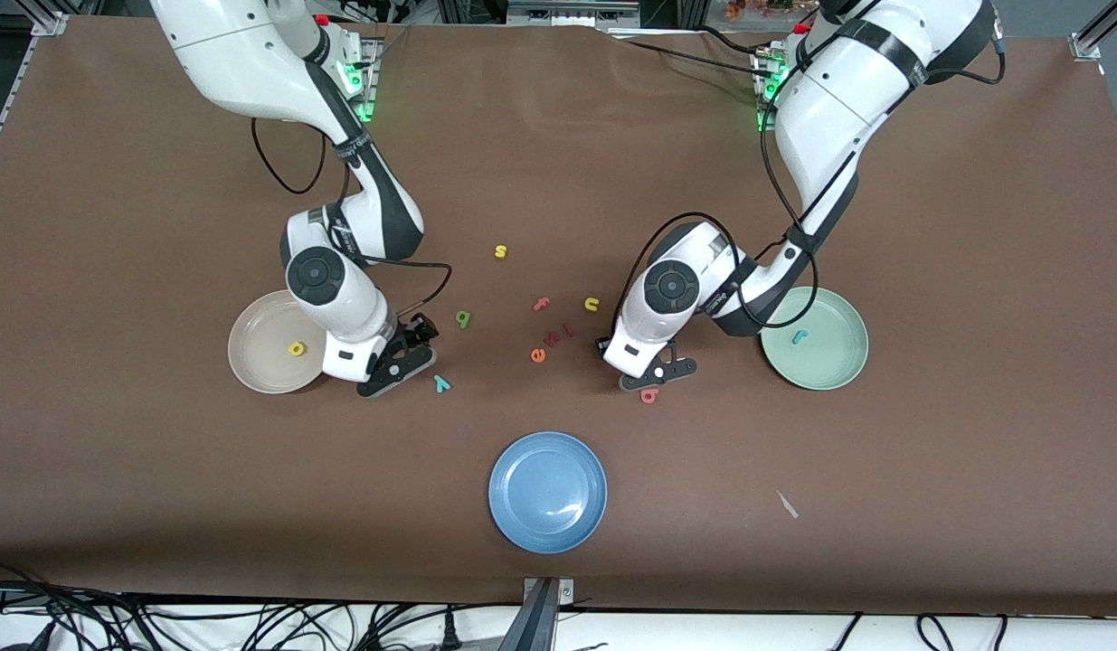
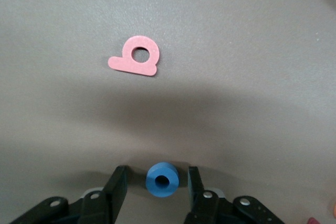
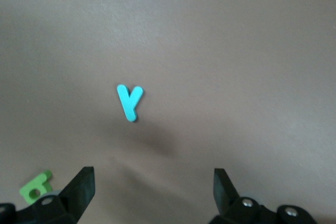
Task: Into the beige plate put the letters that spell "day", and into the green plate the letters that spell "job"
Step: 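Grasp the blue o with the left gripper while the right gripper reaches the y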
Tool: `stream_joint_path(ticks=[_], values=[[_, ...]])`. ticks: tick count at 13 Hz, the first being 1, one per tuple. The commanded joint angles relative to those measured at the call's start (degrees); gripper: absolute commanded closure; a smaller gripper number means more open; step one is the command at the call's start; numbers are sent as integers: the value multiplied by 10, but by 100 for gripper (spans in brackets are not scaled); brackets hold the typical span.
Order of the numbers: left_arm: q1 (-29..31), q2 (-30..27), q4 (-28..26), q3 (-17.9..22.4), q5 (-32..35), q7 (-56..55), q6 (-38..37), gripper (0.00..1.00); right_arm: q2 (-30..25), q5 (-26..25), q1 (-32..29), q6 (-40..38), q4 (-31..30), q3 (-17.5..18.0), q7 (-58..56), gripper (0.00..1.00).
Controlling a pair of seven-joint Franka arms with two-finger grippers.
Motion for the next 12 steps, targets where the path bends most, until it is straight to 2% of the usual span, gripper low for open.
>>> stream_joint_path(ticks=[1,4,5,8,12], values=[[-7,11,15,4,18,-6,-1,55,30,4,-1,19,27,3,-17,0],[-7,10,15,4,18,-6,-1,76,48,4,-1,18,47,10,-21,0],[-7,9,15,4,18,-6,-1,78,58,5,-1,16,59,14,-20,1],[-7,6,15,4,19,-5,-1,94,74,5,-1,13,73,17,-21,2],[3,-9,15,2,18,-3,-10,94,84,7,-1,12,85,23,-26,8]])
